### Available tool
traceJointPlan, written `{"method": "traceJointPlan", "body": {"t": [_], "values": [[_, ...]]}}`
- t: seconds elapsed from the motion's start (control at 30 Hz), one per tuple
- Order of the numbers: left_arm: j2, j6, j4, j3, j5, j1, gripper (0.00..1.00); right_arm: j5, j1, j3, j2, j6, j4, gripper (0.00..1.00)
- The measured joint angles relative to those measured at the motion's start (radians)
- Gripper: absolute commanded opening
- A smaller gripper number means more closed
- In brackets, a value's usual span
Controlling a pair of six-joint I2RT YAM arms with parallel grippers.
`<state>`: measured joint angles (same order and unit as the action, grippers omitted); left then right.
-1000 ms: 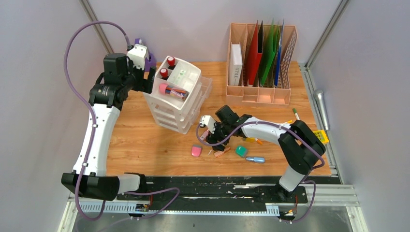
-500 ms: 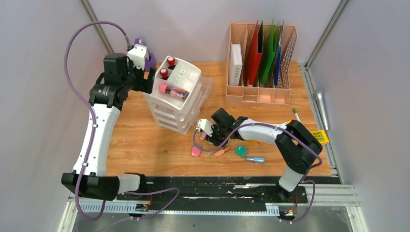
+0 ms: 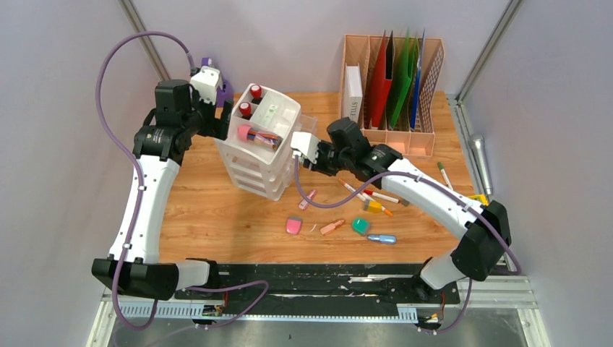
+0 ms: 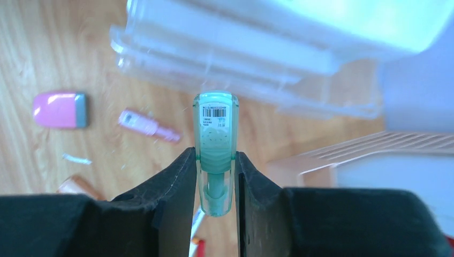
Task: Organize the desk
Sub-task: Pick up the stationery from the center of the board, then place the stationery in the drawer.
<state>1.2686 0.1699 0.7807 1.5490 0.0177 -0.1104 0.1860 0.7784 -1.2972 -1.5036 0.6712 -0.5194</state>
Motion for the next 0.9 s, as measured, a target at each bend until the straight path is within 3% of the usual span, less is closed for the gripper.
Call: {"method": "traceJointPlan", "body": {"t": [0.37,0.9], "values": [[0.000,0.000,0.001,0.000,-0.001,0.000,1.00,-0.018,0.000,-0.323,-0.146,0.293,-0.076,0.09],[0.000,0.004,0.000,0.000,-0.005,0.000,1.00,-0.085,0.014,-0.407,-0.247,0.661,-0.129,0.19]]}}
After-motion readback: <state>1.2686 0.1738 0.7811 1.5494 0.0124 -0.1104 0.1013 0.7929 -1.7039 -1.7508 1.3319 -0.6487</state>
